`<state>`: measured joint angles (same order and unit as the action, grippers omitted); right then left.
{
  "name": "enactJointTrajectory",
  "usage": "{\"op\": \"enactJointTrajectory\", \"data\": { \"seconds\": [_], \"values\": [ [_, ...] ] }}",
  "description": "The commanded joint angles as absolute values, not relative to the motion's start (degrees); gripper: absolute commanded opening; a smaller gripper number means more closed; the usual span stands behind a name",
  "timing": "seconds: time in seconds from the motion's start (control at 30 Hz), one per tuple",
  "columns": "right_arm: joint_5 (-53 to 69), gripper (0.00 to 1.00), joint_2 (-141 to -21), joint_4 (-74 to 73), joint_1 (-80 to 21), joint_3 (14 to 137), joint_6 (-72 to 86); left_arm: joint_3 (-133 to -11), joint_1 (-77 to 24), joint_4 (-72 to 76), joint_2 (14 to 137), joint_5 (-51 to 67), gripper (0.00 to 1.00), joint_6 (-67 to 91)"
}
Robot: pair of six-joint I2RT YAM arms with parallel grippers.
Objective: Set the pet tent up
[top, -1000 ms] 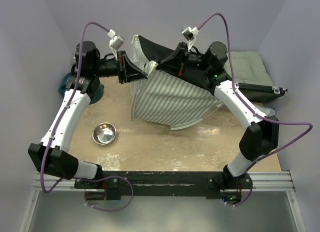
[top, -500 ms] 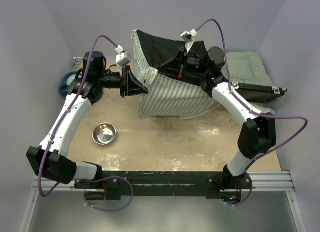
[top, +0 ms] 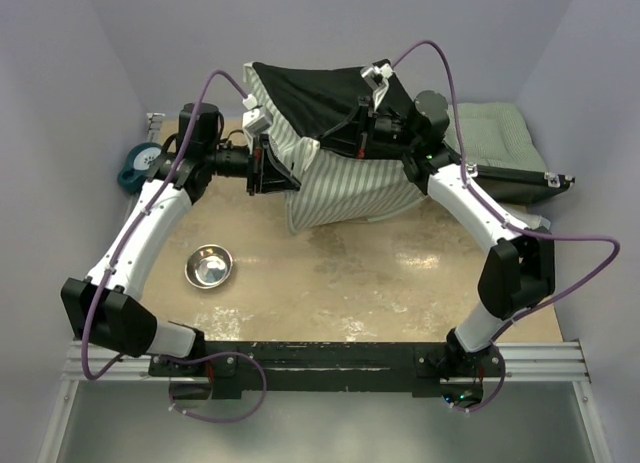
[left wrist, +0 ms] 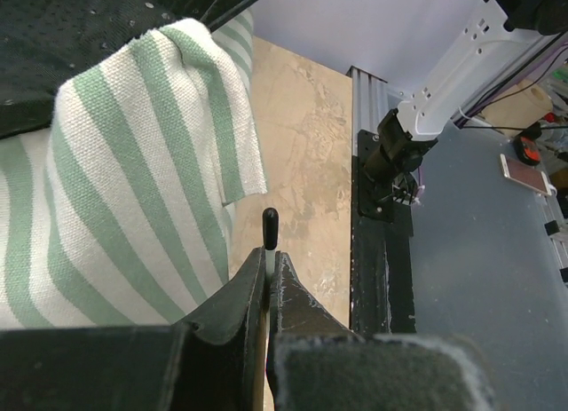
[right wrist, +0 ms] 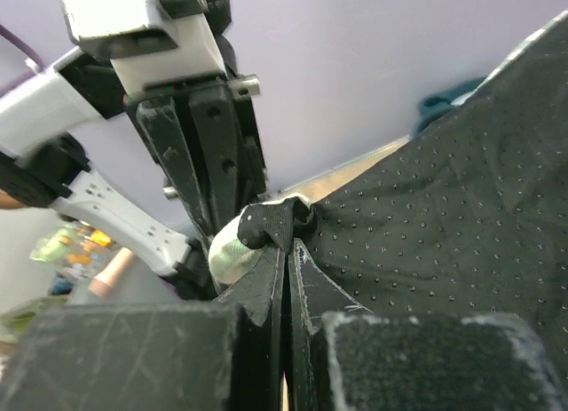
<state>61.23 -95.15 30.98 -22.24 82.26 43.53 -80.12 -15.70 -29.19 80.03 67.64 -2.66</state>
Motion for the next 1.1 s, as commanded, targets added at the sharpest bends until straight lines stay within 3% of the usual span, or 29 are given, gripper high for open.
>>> {"op": "enactJointTrajectory", "data": {
  "seconds": [0.0, 0.07, 0.1, 0.3, 0.43, 0.77, 1.07],
  "values": [
    [58.45, 0.0, -89.57, 14.9, -20.74, 84.02, 19.39, -81.91, -13.45, -36.48, 82.97, 66.27, 0.0, 1.47],
    [58.62, 0.01, -89.04, 7.59, -20.74, 84.37, 11.46, -83.05, -12.75, -35.08, 83.06, 65.92, 0.0, 2.11],
    [58.62, 0.06, -88.86, 4.51, -20.74, 84.9, 8.29, -83.75, -12.57, -34.81, 83.14, 65.66, 0.0, 2.2],
    [56.78, 0.57, -89.38, -8.42, -20.74, 90.52, -9.2, -87.45, -12.04, -37.88, 85.43, 66.09, 0.0, 0.26],
    [53.71, 0.77, -90.35, -14.67, -20.74, 92.54, -22.65, -88.24, -11.6, -38.41, 86.13, 66.97, 0.0, -1.56],
    [56.06, 0.93, -93.69, -10.46, -20.83, 95.18, -32.51, -89.12, -11.6, -41.13, 87.01, 67.77, 0.0, -3.95],
    [60.55, 0.95, -99.05, -8.18, -24.34, 102.21, -32.17, -89.03, -10.37, -46.22, 87.28, 68.99, 0.0, -8.69]
  ]
}}
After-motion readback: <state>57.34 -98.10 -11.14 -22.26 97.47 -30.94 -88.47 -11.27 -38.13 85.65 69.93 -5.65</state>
